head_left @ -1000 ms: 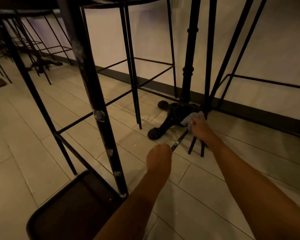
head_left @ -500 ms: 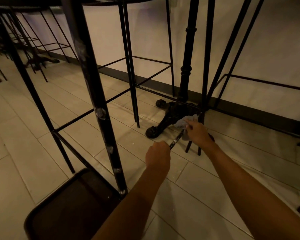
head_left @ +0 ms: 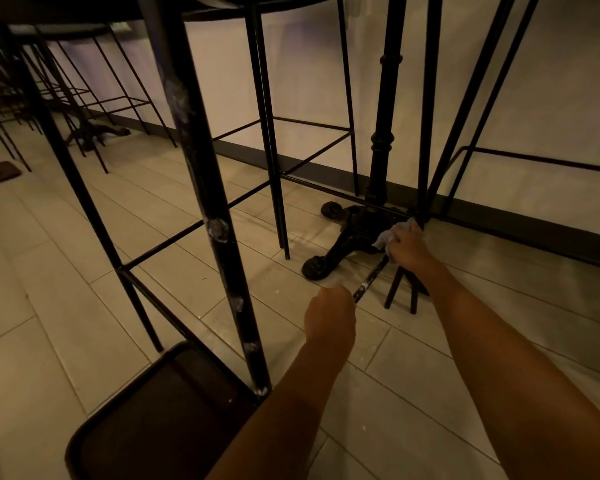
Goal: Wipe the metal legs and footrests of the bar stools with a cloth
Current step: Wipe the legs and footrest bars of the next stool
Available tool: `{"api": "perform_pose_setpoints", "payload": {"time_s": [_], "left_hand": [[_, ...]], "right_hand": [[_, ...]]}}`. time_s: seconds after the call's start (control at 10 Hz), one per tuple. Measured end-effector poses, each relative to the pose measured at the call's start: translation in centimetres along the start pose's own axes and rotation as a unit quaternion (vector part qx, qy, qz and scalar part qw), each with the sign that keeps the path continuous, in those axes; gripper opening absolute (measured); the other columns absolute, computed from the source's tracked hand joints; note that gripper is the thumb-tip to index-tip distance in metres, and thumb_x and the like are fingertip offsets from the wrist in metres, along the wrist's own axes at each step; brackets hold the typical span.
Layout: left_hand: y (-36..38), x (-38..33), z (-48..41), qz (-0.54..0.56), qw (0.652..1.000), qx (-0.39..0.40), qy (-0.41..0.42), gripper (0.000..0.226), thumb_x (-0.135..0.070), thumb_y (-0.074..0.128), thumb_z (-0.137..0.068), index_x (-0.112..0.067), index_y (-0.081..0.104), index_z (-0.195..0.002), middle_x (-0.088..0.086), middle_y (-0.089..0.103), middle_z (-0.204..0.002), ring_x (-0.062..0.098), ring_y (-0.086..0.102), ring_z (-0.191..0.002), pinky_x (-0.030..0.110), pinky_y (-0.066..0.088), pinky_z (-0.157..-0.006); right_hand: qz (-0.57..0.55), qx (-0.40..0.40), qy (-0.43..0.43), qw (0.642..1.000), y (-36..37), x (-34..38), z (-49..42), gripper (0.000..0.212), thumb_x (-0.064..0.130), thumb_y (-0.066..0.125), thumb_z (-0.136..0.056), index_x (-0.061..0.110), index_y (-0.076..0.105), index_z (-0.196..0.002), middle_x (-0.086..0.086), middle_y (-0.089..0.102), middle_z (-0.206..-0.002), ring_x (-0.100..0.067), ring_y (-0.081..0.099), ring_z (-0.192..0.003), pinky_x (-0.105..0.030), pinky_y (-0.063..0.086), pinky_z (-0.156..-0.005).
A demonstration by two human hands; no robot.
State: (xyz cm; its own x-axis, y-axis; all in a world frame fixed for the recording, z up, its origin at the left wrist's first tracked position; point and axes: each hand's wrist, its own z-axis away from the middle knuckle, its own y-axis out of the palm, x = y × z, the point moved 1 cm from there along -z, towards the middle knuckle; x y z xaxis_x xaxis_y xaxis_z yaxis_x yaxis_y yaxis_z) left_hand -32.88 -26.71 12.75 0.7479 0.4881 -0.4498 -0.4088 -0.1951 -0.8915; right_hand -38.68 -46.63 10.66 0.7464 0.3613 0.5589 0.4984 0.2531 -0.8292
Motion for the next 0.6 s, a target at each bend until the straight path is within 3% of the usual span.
{"api": "perform_pose_setpoints", "payload": {"time_s": [0.1,0.2,0.3,0.4,0.5,0.6], "left_hand": [[-0.1,0.1,0.0,0.005,1.0,-0.001,-0.003,0.022,-0.018,0.051,-0.094,-0.009,0.064,-0.108,0.01,0.065,-0.103,0.023,0.062,-0.092,0.031,0.053,-0.081],[0.1,0.1,0.0,0.004,1.0,-0.003,0.003,0.022,-0.019,0.05,-0.094,-0.009,0.064,-0.109,0.011,0.064,-0.104,0.023,0.062,-0.093,0.032,0.052,-0.08],[-0.1,0.0,0.3,0.005,1.0,0.0,0.002,0.023,-0.02,0.05,-0.094,-0.009,0.063,-0.109,0.011,0.064,-0.104,0.023,0.062,-0.092,0.032,0.052,-0.08],[0.1,0.4,-0.1,0.003,1.0,-0.007,-0.004,0.022,-0.02,0.051,-0.094,-0.009,0.064,-0.109,0.011,0.064,-0.103,0.024,0.062,-0.092,0.032,0.053,-0.08],[0.0,0.1,0.1,0.005,1.0,0.002,-0.004,0.022,-0.02,0.051,-0.094,-0.009,0.064,-0.108,0.012,0.065,-0.102,0.025,0.062,-0.091,0.034,0.054,-0.081],[0.1,0.2,-0.1,-0.003,1.0,-0.007,0.003,0.022,-0.02,0.051,-0.094,-0.009,0.064,-0.109,0.012,0.064,-0.104,0.025,0.062,-0.093,0.034,0.053,-0.081]], "right_hand": [[-0.059,-0.004,0.01,0.998,0.5,-0.3,0.3,0.038,0.012,0.035,-0.094,0.01,0.041,-0.131,-0.02,0.046,-0.13,-0.035,0.045,-0.12,-0.047,0.038,-0.103],[-0.042,0.001,0.025,0.999,0.2,0.3,0.8,0.042,0.011,0.035,-0.095,0.008,0.033,-0.137,-0.022,0.036,-0.139,-0.037,0.039,-0.126,-0.048,0.037,-0.105],[-0.036,0.012,0.052,0.998,-0.2,0.7,0.4,0.047,0.008,0.038,-0.094,-0.002,0.027,-0.139,-0.024,0.016,-0.149,-0.038,0.016,-0.138,-0.045,0.02,-0.114],[-0.061,-0.002,0.044,0.997,-0.4,0.6,0.0,0.042,0.007,0.039,-0.093,-0.003,0.035,-0.134,-0.023,0.027,-0.145,-0.038,0.026,-0.133,-0.042,0.027,-0.111],[-0.173,0.034,0.014,0.984,-0.3,0.3,0.1,0.021,-0.006,0.035,-0.092,0.006,0.051,-0.09,0.0,0.064,-0.095,-0.018,0.052,-0.089,-0.016,0.048,-0.074],[-0.216,-0.035,0.061,0.974,-0.5,0.4,1.5,0.021,0.006,0.036,-0.096,0.012,0.051,-0.109,-0.001,0.053,-0.097,-0.013,0.048,-0.083,-0.016,0.046,-0.069]]}}
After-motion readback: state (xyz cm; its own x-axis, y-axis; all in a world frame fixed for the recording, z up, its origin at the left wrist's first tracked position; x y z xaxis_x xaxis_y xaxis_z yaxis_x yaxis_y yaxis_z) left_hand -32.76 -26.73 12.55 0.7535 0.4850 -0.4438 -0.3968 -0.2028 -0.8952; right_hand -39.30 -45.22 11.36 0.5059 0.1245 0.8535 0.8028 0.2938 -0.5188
